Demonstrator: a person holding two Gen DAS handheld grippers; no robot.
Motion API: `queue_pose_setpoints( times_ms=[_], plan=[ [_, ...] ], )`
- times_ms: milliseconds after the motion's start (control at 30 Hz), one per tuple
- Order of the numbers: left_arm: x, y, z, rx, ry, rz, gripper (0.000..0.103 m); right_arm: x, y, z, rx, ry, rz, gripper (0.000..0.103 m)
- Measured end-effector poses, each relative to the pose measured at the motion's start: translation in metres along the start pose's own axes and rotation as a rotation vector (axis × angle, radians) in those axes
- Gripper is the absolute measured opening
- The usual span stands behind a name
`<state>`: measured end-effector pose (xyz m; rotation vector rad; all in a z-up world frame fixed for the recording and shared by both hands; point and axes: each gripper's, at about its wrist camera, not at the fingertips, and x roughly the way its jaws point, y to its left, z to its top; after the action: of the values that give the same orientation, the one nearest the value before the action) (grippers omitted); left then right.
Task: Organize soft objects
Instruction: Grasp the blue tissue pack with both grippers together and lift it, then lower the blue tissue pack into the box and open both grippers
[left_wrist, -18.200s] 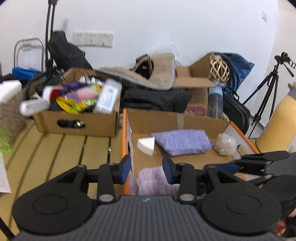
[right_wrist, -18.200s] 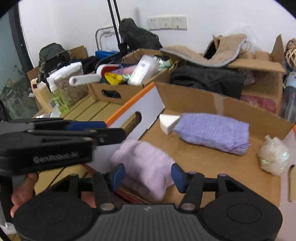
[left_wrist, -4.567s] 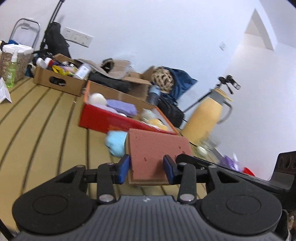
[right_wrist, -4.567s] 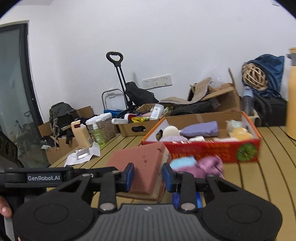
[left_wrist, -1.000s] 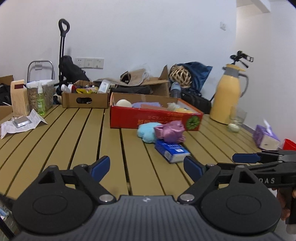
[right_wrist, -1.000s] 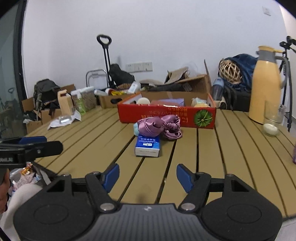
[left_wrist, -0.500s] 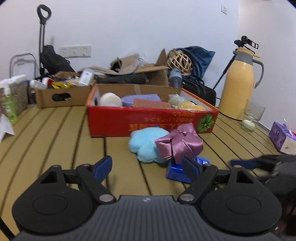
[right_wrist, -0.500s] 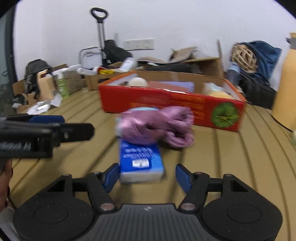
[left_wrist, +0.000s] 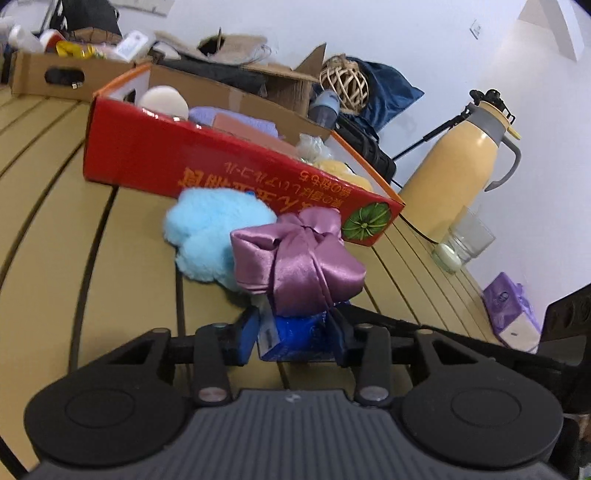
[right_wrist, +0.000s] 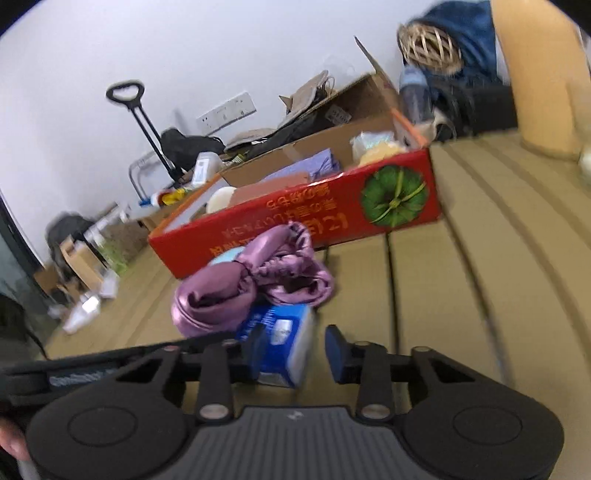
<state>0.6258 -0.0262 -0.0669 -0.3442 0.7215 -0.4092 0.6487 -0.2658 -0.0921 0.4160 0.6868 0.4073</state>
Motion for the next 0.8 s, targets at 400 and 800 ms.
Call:
queue_pose_setpoints(
  times_ms=[400, 800],
  plan=[
    [-0.051, -0.004, -0.039, -0.177, 0.017, -0.05, 0.029, -0.037, 0.021, -0.028, -0.042, -0.028, -0.062, 0.019],
    [-0.133, -0.066, -0.066, -0.073, -0.132, -0.123, 0.029, -0.164, 0.064, -0.072, -0.127, -0.179, -0.083, 0.019]
  ],
)
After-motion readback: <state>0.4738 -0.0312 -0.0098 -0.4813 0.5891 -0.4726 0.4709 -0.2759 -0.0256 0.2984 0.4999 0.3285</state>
